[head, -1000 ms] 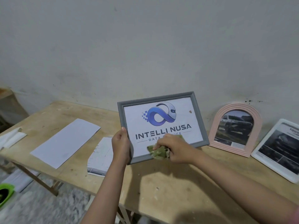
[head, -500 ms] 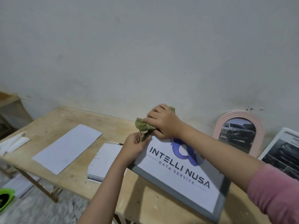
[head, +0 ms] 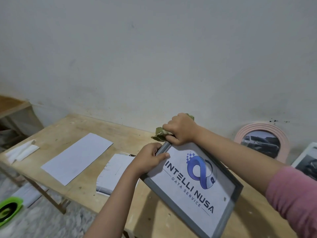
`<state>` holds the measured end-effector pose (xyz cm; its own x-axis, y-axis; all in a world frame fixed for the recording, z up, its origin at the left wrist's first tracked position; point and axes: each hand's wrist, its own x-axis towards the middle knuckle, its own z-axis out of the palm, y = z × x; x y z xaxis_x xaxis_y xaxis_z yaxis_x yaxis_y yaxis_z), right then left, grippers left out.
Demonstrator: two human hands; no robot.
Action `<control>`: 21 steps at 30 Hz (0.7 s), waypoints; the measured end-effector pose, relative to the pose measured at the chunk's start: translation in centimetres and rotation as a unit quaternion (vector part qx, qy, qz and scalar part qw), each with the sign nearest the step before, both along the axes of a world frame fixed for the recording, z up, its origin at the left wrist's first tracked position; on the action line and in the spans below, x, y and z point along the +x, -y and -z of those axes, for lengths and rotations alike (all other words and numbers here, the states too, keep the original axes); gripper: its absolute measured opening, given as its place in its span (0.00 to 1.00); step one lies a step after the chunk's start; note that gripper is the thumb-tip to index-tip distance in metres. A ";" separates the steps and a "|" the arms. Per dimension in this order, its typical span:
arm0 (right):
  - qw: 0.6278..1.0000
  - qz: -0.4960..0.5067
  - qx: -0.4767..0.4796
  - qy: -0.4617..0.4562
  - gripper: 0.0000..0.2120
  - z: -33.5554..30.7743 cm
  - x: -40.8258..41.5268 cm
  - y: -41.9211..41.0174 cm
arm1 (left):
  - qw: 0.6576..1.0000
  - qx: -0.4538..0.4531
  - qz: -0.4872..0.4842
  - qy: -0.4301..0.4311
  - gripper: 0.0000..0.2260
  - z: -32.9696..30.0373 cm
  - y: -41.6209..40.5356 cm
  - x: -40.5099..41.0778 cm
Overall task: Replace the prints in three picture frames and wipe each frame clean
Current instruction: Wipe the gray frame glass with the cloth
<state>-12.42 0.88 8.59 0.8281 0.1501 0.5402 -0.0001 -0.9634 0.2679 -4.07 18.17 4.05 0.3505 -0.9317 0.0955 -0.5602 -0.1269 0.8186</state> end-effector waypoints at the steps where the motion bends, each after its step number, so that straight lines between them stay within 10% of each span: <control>1: 0.999 0.017 0.028 0.015 0.11 0.2 -0.1 0.1 | 1.000 0.002 -0.001 0.007 0.16 0.1 0.2 -0.1; 12: 0.850 0.264 0.430 0.148 0.23 1.3 0.8 0.3 | 0.999 0.016 -0.028 0.044 0.15 1.6 1.0 -1.0; 17: 0.629 0.338 0.613 0.339 0.23 -0.1 0.4 1.3 | 0.999 0.012 -0.042 -0.006 0.12 2.1 0.1 -0.7; 21: 0.847 0.168 0.448 0.230 0.22 2.2 -1.1 -0.3 | 0.994 -0.029 -0.069 -0.082 0.12 2.3 -0.3 -1.0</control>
